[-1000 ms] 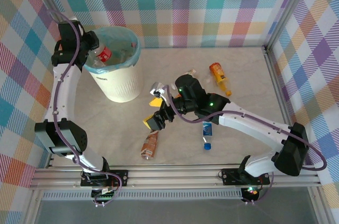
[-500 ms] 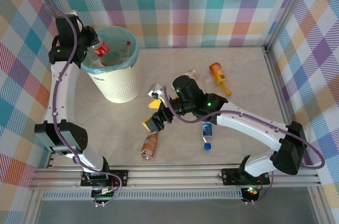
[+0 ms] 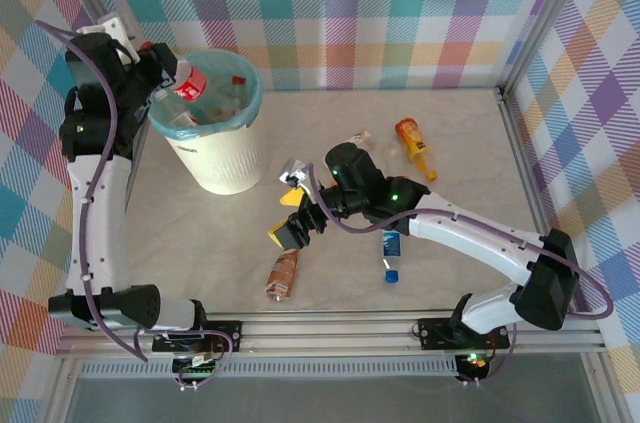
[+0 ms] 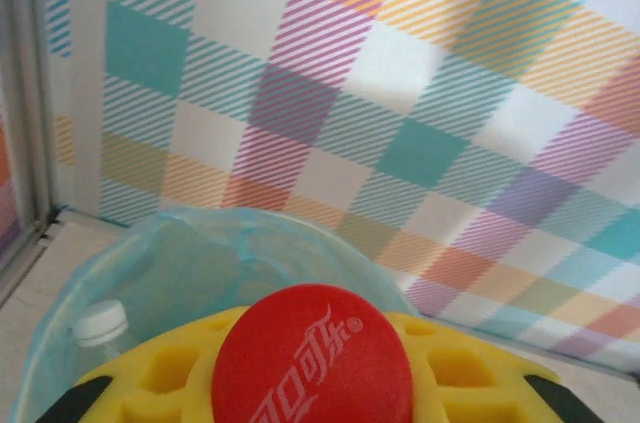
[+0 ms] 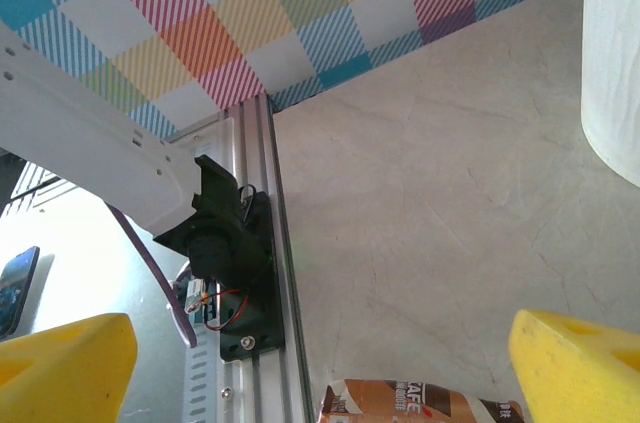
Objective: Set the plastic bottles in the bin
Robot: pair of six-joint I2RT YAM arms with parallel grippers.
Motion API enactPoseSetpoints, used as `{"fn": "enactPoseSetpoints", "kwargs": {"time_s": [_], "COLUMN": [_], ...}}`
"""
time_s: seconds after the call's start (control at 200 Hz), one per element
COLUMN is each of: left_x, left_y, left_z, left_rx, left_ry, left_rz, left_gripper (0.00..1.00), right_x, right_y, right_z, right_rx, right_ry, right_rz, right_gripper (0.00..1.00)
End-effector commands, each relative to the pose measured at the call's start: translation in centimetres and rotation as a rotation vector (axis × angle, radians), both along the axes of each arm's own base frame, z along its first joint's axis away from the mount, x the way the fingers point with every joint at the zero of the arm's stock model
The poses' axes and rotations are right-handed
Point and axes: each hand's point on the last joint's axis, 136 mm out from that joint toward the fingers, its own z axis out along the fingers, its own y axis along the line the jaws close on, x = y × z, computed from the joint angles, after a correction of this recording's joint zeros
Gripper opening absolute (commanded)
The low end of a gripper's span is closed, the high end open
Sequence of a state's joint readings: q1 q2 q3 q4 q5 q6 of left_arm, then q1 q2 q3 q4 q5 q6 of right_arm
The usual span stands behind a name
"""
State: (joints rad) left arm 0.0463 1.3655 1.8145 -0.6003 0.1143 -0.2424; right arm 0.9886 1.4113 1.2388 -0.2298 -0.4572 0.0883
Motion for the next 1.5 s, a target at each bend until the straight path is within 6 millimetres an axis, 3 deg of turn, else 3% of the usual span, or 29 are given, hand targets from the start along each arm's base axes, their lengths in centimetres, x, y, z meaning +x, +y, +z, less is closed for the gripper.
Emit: {"fn": "enactPoseSetpoints", "kwargs": {"time_s": [0.0,0.28,0.615,0.75,0.945,1.06,1.19,1.31,1.395,1.495], "left_x": [0.4,3.2,5.3,5.6,5.8,6.1,5.7,5.3,5.4,5.4], "left_y": [-2.1,-4.5,-3.7,-4.1,-4.1,-1.8,-0.1,-0.7,-1.4,-1.6], "left_z": [-3.4,-8.8,-17.0,-19.0,-18.8,-18.3,-15.9,-14.1,-15.4,-18.2], "left_rx": [-0.015,0.057,0.188,0.201,0.210,0.286,0.347,0.323,0.314,0.305], "left_ry": [0.082,0.165,0.327,0.359,0.345,0.341,0.280,0.212,0.235,0.293], "left_rz": [-0.090,-0.162,-0.150,-0.180,-0.180,-0.063,0.026,0.004,-0.033,-0.052], "left_gripper": [0.00,0.00,0.00,0.01,0.02,0.00,0.00,0.00,0.00,0.00], "right_x": [-0.5,-0.6,-0.6,-0.5,-0.5,-0.6,-0.6,-0.5,-0.5,-0.6], "right_y": [0.6,0.9,0.9,1.1,1.3,1.4,1.3,1.4,1.7,1.9], "right_z": [1.3,1.1,0.1,0.1,0.0,0.0,0.0,-0.2,-0.2,-0.2], "right_rx": [0.028,0.020,-0.005,-0.008,-0.016,-0.016,-0.019,-0.022,-0.019,-0.016], "right_ry": [-0.019,-0.012,-0.003,-0.003,-0.003,-0.003,-0.004,-0.007,-0.004,0.002], "right_rz": [0.031,0.035,0.034,0.038,0.045,0.047,0.046,0.046,0.048,0.052], "right_gripper": [0.96,0.95,0.95,0.95,0.95,0.95,0.95,0.95,0.95,0.95]}}
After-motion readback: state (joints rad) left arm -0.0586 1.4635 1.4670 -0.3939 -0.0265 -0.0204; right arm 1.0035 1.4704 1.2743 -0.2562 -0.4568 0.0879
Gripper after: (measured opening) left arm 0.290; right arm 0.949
